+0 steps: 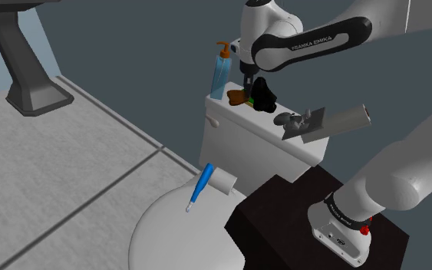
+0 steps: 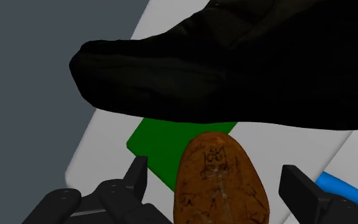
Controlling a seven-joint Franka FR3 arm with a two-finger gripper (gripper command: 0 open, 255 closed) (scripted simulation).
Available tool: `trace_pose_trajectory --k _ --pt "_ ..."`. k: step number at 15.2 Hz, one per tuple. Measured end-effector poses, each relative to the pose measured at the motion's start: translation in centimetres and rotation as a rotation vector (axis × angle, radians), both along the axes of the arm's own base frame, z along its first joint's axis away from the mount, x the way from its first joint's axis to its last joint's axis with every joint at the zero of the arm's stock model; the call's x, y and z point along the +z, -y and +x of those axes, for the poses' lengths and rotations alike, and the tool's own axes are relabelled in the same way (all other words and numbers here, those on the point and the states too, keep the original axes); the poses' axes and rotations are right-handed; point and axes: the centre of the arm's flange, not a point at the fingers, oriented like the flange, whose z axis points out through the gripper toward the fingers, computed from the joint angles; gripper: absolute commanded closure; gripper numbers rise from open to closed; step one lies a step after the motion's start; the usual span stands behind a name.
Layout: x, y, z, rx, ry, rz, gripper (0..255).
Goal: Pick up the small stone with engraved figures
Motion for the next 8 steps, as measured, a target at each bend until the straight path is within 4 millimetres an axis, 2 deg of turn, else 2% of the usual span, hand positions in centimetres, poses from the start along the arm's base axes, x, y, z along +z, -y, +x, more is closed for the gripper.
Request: trace_pose_trajectory --k 6,7,8 --pt "-2.9 -0.3 0.0 0.004 0.0 -0.002 0" --pt "-2.9 -0.2 0.0 0.004 0.0 -0.002 255" --pt "-2.9 -0.2 0.0 0.004 0.001 -0.002 255"
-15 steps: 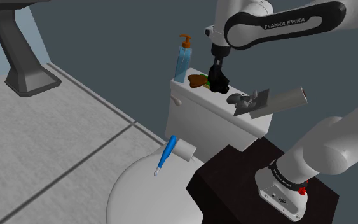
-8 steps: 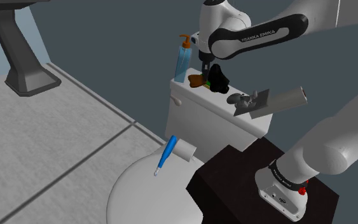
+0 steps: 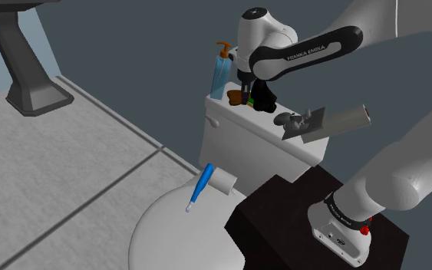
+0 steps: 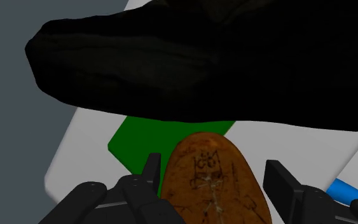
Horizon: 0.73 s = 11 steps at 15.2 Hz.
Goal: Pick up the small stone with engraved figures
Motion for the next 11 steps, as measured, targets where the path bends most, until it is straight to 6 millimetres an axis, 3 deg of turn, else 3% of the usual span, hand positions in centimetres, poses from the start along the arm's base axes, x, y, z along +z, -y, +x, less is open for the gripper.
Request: trace_pose_trajectory --k 11 --pt "0.52 0.1 -0.03 0.0 0.0 0.0 255"
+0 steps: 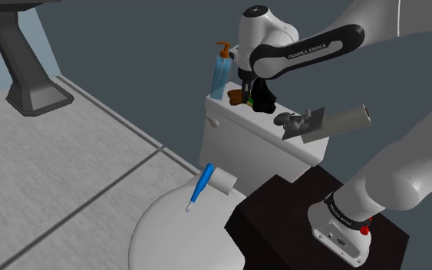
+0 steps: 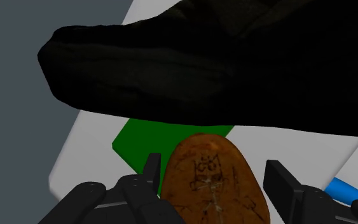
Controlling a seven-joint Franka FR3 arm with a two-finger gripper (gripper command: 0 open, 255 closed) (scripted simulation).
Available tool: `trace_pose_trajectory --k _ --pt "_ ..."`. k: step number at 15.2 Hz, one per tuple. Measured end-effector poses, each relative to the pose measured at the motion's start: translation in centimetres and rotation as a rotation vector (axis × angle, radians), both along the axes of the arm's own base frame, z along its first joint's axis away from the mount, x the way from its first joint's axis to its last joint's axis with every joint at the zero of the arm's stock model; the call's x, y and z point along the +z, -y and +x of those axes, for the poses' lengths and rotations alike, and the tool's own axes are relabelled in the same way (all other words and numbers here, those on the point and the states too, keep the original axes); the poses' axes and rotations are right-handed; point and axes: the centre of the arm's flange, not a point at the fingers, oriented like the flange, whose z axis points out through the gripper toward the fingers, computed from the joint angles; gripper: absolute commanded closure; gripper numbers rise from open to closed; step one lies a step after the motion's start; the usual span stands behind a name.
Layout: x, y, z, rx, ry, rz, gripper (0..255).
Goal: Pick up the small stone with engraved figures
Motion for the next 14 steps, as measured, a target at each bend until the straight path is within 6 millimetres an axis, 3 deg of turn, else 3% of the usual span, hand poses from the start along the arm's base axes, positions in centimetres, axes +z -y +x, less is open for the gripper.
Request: trace_pose_trajectory --k 14 --pt "7.1 0.0 0.1 0.0 0.0 0.0 255"
